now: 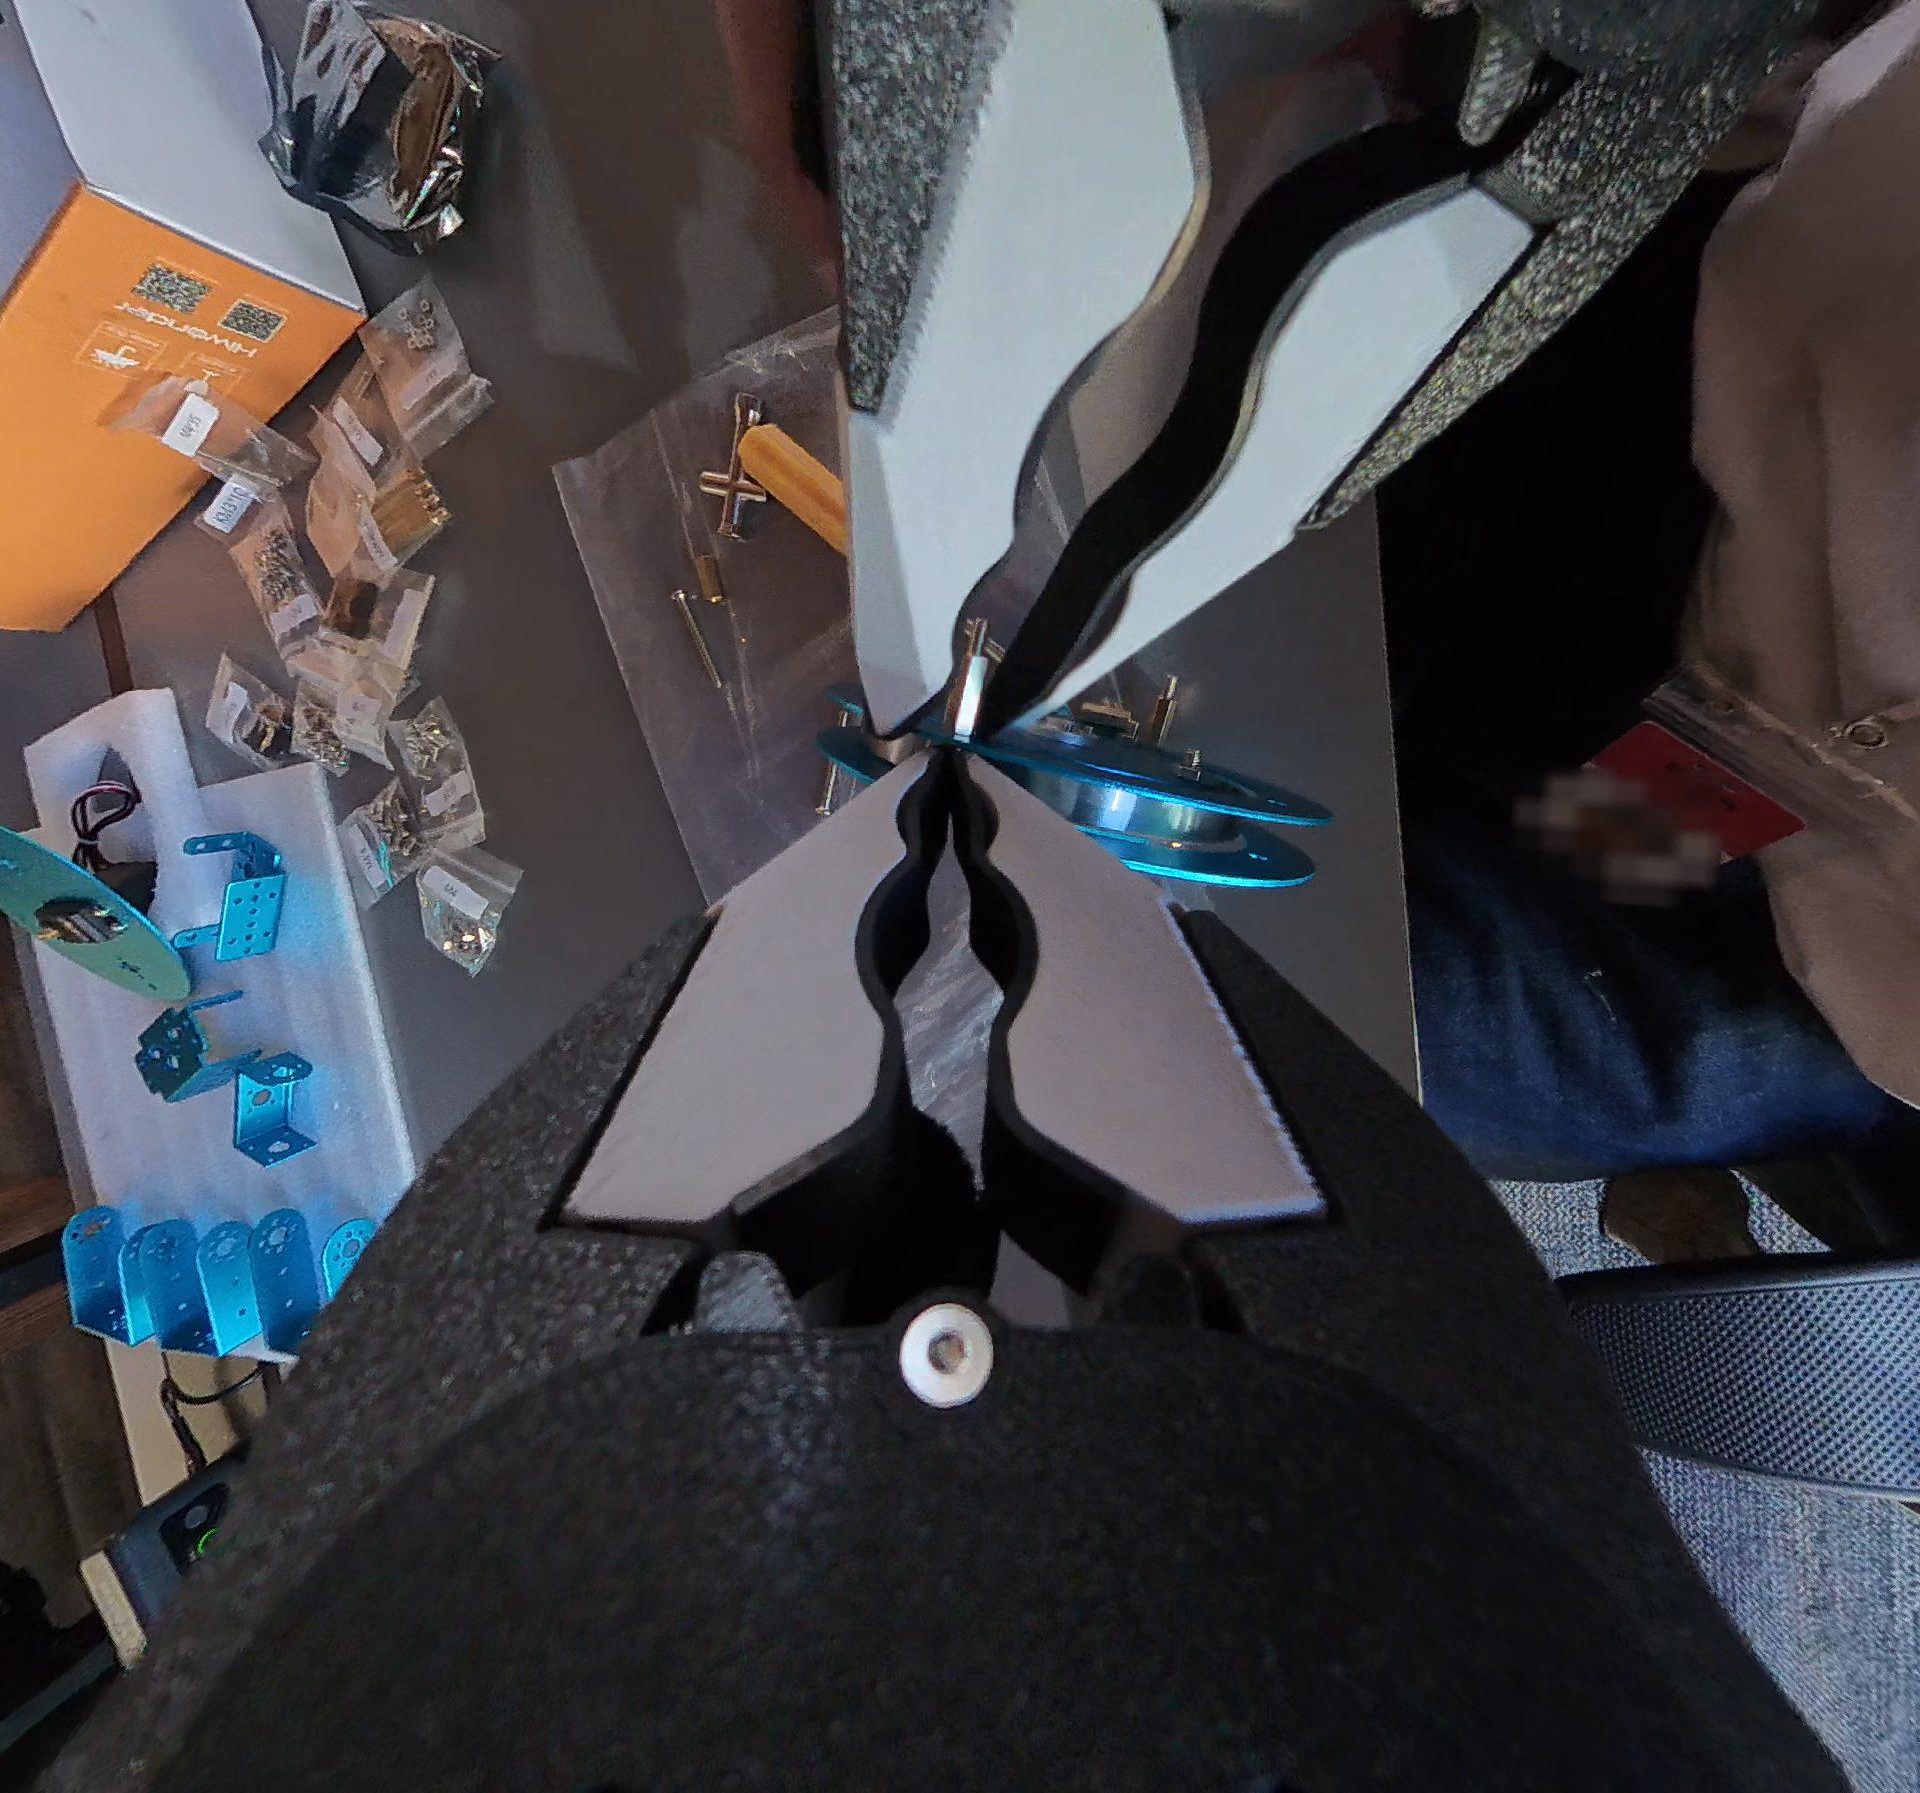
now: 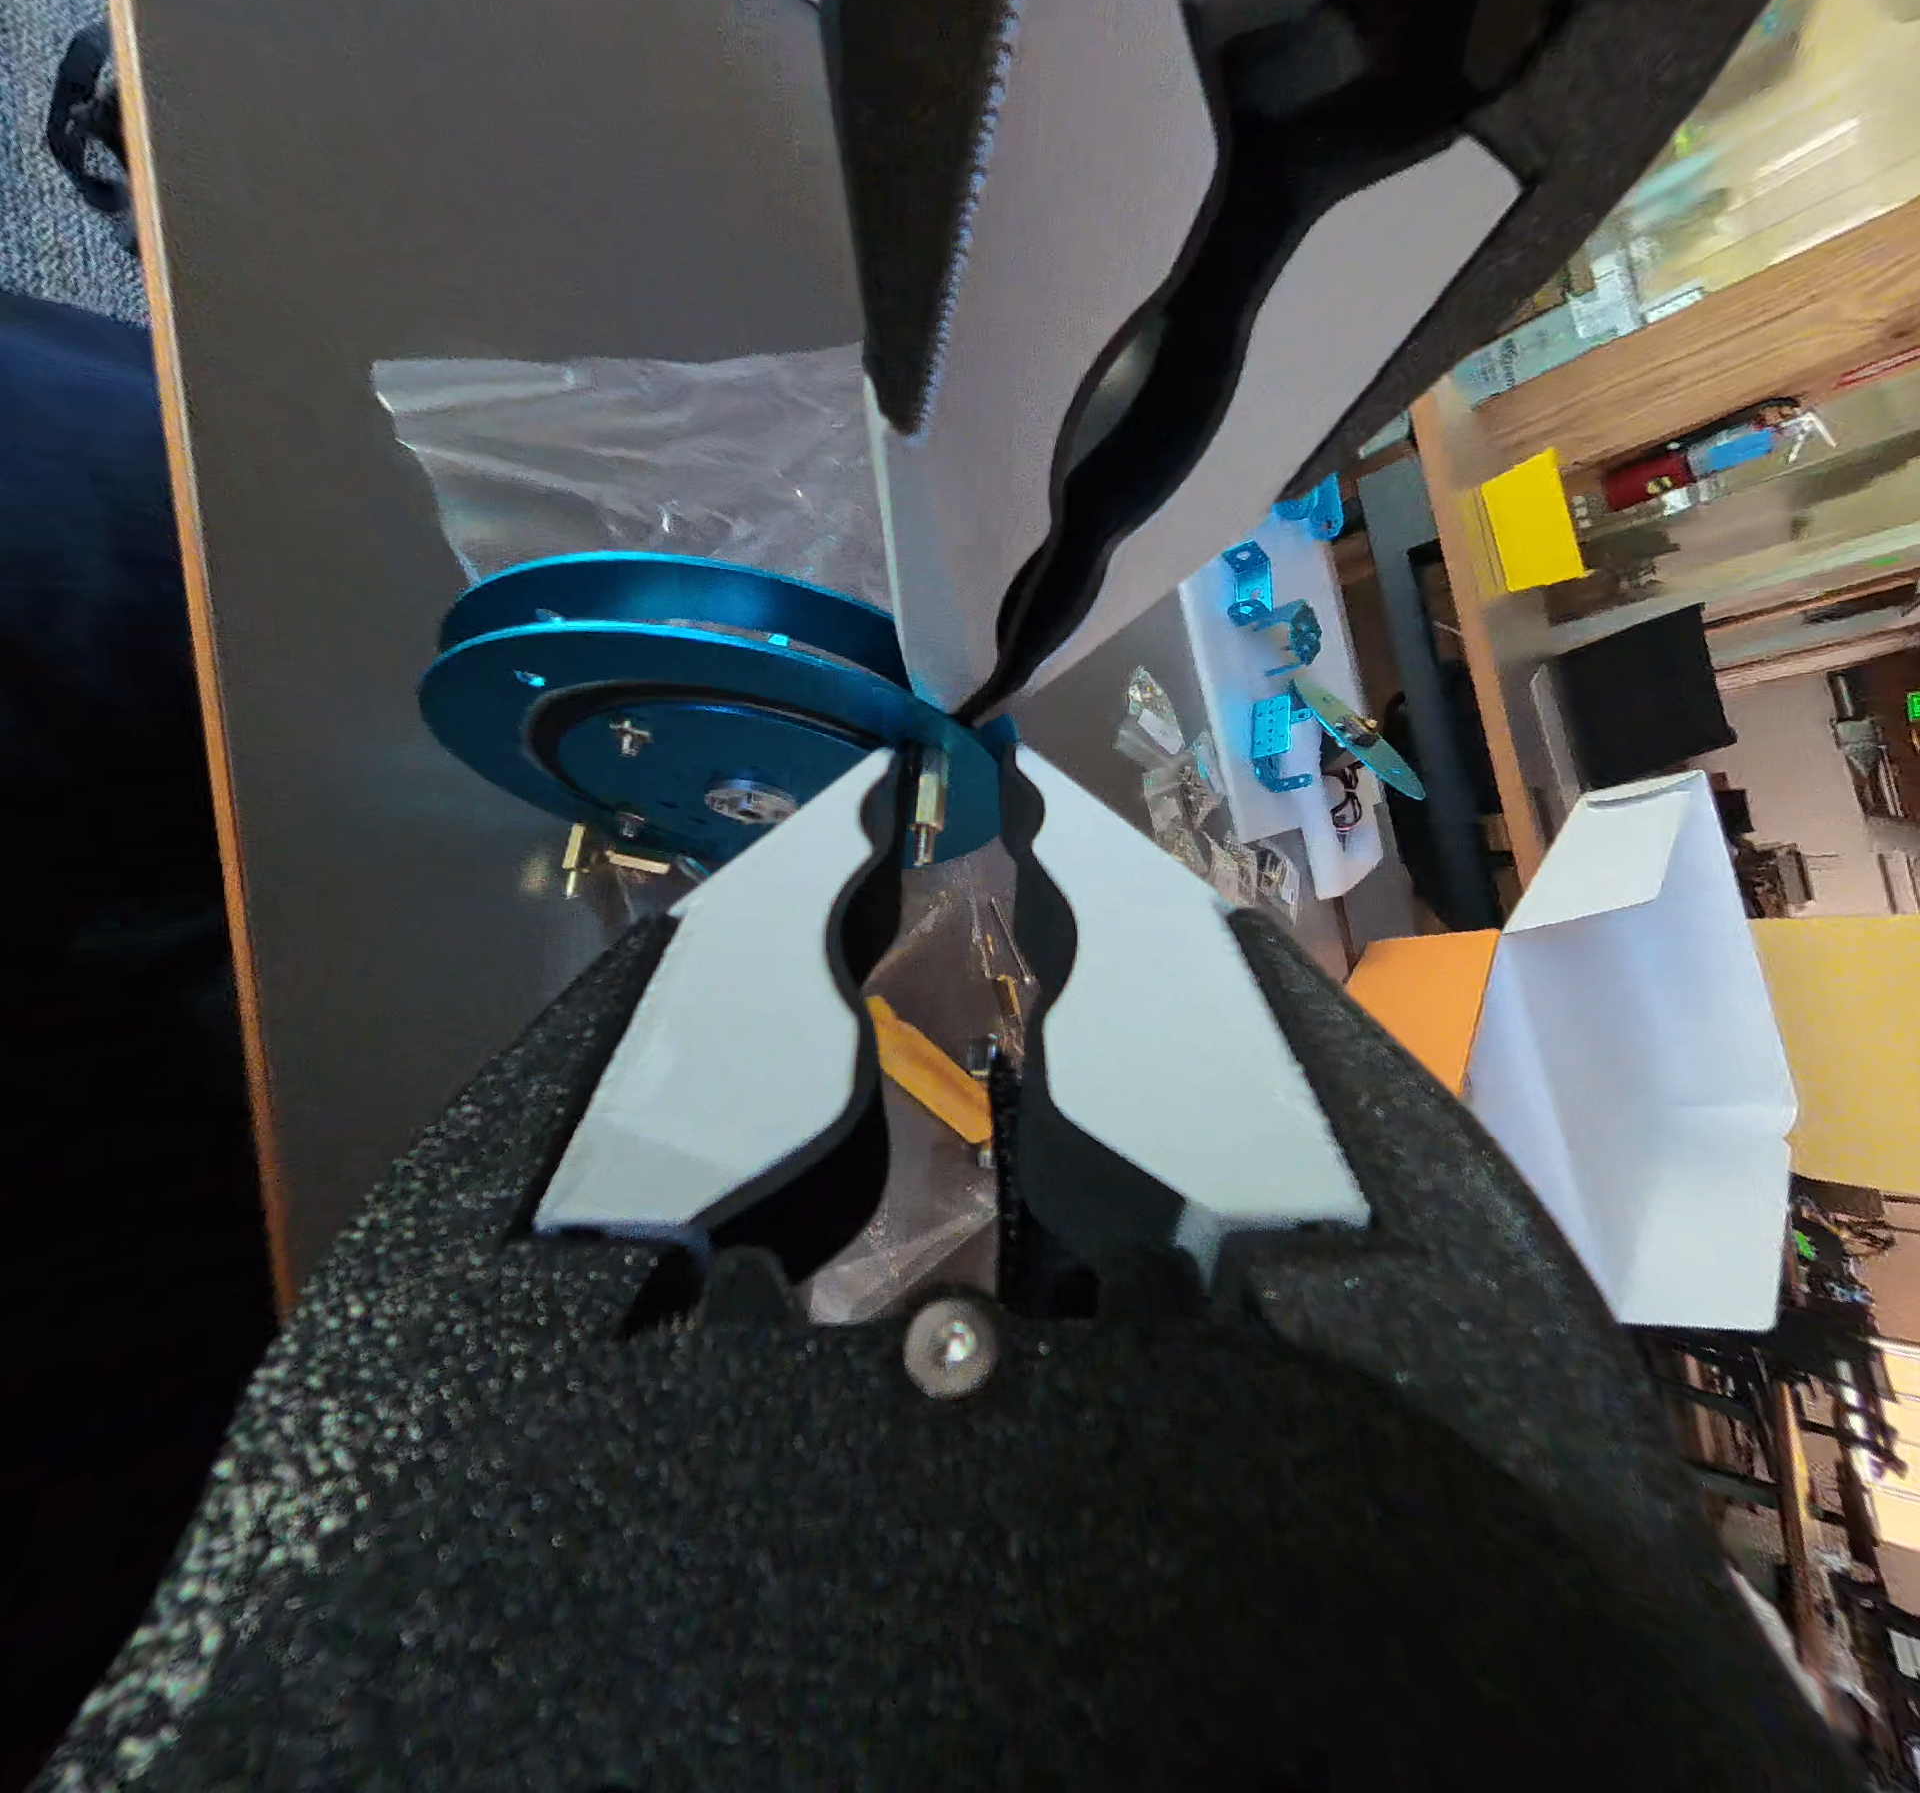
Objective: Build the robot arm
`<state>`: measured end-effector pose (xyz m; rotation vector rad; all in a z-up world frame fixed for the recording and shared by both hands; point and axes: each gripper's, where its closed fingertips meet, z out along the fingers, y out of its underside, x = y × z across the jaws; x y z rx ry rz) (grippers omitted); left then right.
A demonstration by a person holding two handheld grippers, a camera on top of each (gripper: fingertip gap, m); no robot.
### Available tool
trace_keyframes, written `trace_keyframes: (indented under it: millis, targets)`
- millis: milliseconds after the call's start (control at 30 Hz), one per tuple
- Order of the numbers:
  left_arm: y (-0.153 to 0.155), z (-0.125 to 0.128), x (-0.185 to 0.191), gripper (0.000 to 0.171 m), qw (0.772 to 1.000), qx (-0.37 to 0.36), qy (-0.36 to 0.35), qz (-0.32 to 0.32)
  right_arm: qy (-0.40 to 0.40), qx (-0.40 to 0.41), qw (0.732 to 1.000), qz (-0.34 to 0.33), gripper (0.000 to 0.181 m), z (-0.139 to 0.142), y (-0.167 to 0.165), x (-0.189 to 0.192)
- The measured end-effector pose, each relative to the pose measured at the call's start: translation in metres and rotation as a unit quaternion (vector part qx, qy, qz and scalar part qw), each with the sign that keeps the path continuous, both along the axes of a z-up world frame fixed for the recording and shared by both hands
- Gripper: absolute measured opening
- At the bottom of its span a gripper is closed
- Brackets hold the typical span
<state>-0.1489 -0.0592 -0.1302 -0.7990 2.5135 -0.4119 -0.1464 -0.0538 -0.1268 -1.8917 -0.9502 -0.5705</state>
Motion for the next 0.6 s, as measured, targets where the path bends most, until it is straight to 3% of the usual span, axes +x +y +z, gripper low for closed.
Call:
trace_keyframes:
  millis: [100,300,400,533,600]
  targets:
    - [-0.0004,0.0000,-0.0003,0.000,1.000,-0.003,-0.001,0.003,0.006,-0.011,1.000,-0.009,0.015,-0.0001,-0.0014,0.0008]
    - [-0.0005,0.0001,0.0014,0.000,1.000,-0.011,-0.002,0.006,-0.086,0.030,0.996,-0.022,0.005,-0.0026,-0.0047,0.0004]
    - [0.0031,-0.0001,0.0026,0.000,1.000,-0.011,-0.002,0.013,-0.084,0.034,0.995,-0.031,0.005,-0.0030,-0.0011,0.0019]
    - [0.0040,0.0002,0.0010,0.000,1.000,-0.014,-0.011,0.011,0.074,-0.051,0.996,-0.026,0.005,-0.0045,0.0001,0.0000]
    - [0.0030,0.0002,-0.0008,0.000,1.000,-0.017,-0.014,0.005,0.243,-0.154,0.958,-0.019,0.005,-0.0052,-0.0019,-0.0038]
